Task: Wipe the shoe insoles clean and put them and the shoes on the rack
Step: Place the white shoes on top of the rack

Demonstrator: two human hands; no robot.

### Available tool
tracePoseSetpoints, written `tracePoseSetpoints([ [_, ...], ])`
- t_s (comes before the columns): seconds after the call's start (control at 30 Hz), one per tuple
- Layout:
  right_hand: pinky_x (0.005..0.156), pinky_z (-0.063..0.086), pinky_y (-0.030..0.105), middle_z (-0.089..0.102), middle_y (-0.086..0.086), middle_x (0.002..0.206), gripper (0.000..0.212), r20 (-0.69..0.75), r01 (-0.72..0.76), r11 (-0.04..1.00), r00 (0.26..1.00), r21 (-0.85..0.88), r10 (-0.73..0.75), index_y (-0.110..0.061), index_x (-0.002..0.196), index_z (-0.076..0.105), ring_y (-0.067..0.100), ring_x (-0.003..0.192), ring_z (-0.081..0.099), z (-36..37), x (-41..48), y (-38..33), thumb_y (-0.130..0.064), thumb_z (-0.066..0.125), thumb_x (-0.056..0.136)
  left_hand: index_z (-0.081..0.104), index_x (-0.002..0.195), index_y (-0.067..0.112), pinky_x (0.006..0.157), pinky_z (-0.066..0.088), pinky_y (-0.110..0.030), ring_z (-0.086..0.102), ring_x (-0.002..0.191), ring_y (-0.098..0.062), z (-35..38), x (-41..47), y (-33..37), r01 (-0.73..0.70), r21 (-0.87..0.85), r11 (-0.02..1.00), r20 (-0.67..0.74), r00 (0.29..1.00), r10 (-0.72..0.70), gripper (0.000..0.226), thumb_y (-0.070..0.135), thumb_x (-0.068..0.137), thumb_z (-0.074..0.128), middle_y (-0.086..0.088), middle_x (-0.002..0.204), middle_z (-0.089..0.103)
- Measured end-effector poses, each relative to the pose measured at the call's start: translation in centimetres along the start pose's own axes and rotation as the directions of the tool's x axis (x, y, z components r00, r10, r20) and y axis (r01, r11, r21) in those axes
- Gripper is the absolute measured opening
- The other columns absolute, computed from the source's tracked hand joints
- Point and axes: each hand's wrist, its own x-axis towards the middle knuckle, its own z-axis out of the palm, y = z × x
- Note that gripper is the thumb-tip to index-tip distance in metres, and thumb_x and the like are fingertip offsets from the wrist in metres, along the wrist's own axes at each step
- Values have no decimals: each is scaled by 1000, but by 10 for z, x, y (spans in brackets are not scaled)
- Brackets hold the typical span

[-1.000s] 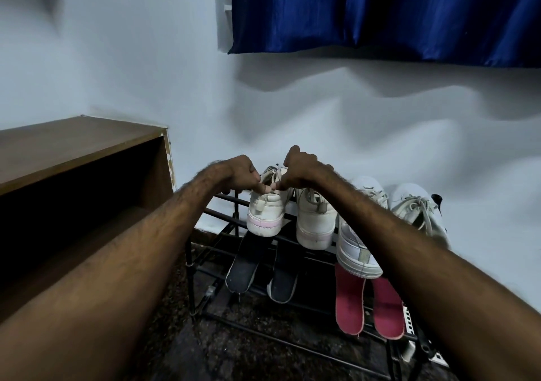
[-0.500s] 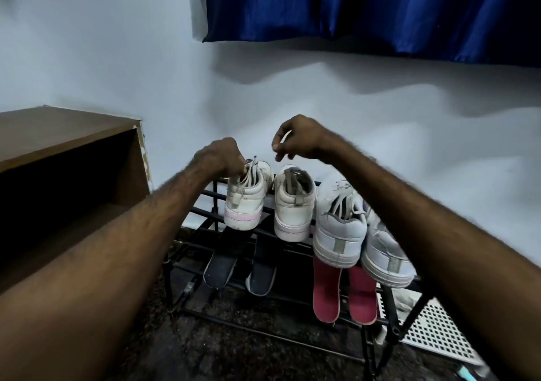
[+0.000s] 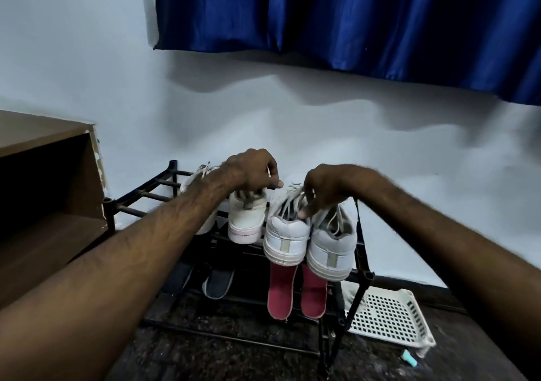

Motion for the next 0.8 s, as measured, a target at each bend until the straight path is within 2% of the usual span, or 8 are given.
tracePoseSetpoints([
  [0.13,72,41,32,61,10,116,41,-225,21,983,972,-181,-63,-15,116,62,31,102,62,19,-1,-23,-43,63,86,69,86,27,77,48,-31,62,85,-18,9,9,5,4,59,998,16,1000,-5,22,48,81,72,4,87,68],
  [0.23,68,39,32,60,10,101,26,-283,42,985,955,-166,-88,-11,108,64,31,96,64,15,-1,-21,-27,60,88,69,82,27,78,50,-31,63,84,-18,11,10,-4,43,36,998,-1,999,-43,20,46,80,73,3,87,71],
  [0.3,63,44,29,64,5,82,14,-250,92,990,966,109,-63,-10,91,70,24,75,65,11,1,-15,-21,63,85,68,77,27,78,52,-31,65,82,-17,9,10,-11,53,20,998,-12,999,-53,18,44,81,73,3,84,72],
  [0.37,56,49,25,71,3,71,14,-184,167,843,980,511,-83,-11,77,71,14,59,64,9,3,-13,-19,66,87,67,74,27,79,54,-31,67,82,-18,9,11,-16,51,4,999,-22,998,-50,16,40,82,73,4,81,72],
  [0.43,53,51,23,74,7,76,13,-156,161,728,985,667,-74,-11,78,72,14,62,64,14,7,-12,-19,67,88,67,73,28,80,55,-33,68,81,-18,10,12,-17,46,-7,999,-14,999,-46,16,39,82,73,8,76,69],
  [0.57,71,55,31,70,8,96,20,-240,22,960,970,279,48,-16,92,74,24,87,67,29,17,-10,-25,77,74,70,78,23,75,58,-35,70,72,-19,12,13,-14,39,-51,998,25,999,-38,19,41,78,78,9,71,70],
  [0.7,65,44,28,59,2,82,43,-238,-30,979,968,203,79,-17,79,58,23,78,57,15,11,-2,-48,85,65,60,88,29,71,42,-31,57,76,-12,19,12,3,18,18,1000,-6,1000,-18,46,63,65,78,13,77,60],
  [0.8,65,46,28,64,5,101,53,-211,-78,981,971,175,115,-13,99,62,22,86,59,6,5,13,-47,85,66,48,100,27,75,39,-33,54,86,-18,27,9,19,22,70,997,-22,1000,-20,70,77,58,72,10,86,55],
])
